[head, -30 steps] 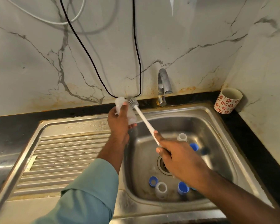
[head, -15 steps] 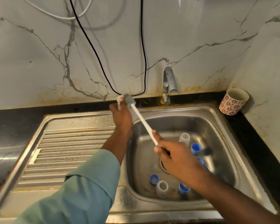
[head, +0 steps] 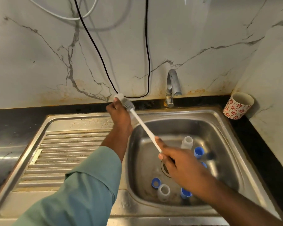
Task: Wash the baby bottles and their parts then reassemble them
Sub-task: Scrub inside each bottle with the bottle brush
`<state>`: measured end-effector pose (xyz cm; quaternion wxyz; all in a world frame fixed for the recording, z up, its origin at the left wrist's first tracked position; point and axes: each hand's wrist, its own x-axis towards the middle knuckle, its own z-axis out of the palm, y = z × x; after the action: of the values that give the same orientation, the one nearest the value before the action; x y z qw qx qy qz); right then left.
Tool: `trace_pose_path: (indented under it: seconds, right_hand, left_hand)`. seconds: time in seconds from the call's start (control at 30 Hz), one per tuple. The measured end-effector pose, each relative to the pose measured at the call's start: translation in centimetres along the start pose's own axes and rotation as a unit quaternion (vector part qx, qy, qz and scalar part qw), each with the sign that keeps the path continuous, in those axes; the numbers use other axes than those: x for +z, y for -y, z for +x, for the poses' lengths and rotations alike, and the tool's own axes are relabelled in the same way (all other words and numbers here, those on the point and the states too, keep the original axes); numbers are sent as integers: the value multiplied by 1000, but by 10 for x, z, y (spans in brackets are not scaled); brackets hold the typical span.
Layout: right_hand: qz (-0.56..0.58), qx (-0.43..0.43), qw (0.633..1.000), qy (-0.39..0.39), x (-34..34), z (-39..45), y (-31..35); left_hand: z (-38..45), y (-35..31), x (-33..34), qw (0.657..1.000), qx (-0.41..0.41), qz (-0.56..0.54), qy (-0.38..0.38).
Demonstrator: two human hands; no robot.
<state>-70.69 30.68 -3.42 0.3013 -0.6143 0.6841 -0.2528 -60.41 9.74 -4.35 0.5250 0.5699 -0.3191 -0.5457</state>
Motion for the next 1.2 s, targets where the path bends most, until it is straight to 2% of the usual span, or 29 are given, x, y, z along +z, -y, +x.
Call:
trace_pose_path:
  seconds: [0.07, 0.2, 0.27, 0.33, 0.4, 0.5, 0.57, 0.73, 0.8, 0.9, 0.97, 1.07, 1.1, 1.2]
  right_hand:
    - [-3, 8, 999, 31, 1, -16, 3]
    - [-15, -1, 999, -43, 4, 18, 0]
    - [-32, -9, 999, -34, 3, 21, 0]
    - [-60, -9, 998, 10, 2, 1, -2]
    - [-75, 6, 996, 48, 2, -17, 0]
    - [-59, 10, 998, 9, 4, 1, -4]
    - [-59, 12, 998, -22, 4, 16, -1]
    - [-78, 11, 996, 40, 0, -19, -6]
    - [-52, 3, 998, 31, 3, -19, -8]
    - [50, 4, 998, -44, 4, 5, -12]
    - [58, -3, 997, -50, 1, 10, -13]
    - [31, -18, 999, -21, 6, -4, -17]
    - [22, -22, 999, -12, 9, -7, -15]
    - [51, 1, 997, -56, 9, 14, -13]
  left_hand:
    - [0, -2, -4, 1000, 16, -8, 7]
    - [-23, 14, 8, 996, 12, 53, 65]
    - [-18, 6, 8, 999, -22, 17, 43]
    - [-2, -8, 0, 996, -69, -62, 2]
    - [6, -12, -7, 992, -71, -108, -8]
    - [-14, 4, 1, 998, -47, -27, 44]
    - [-23, 15, 6, 997, -46, -20, 54]
    - [2, 4, -11, 992, -71, -102, -2]
    - [-7, 10, -9, 997, -42, -57, 29]
    - [-19, 17, -1, 998, -13, 0, 67]
    - [-14, 8, -3, 999, 5, 10, 49]
    - [-2, -6, -11, 999, 15, -30, 2]
    - [-4, -5, -12, 999, 25, -19, 6]
    - [-19, 16, -4, 995, 33, 44, 87]
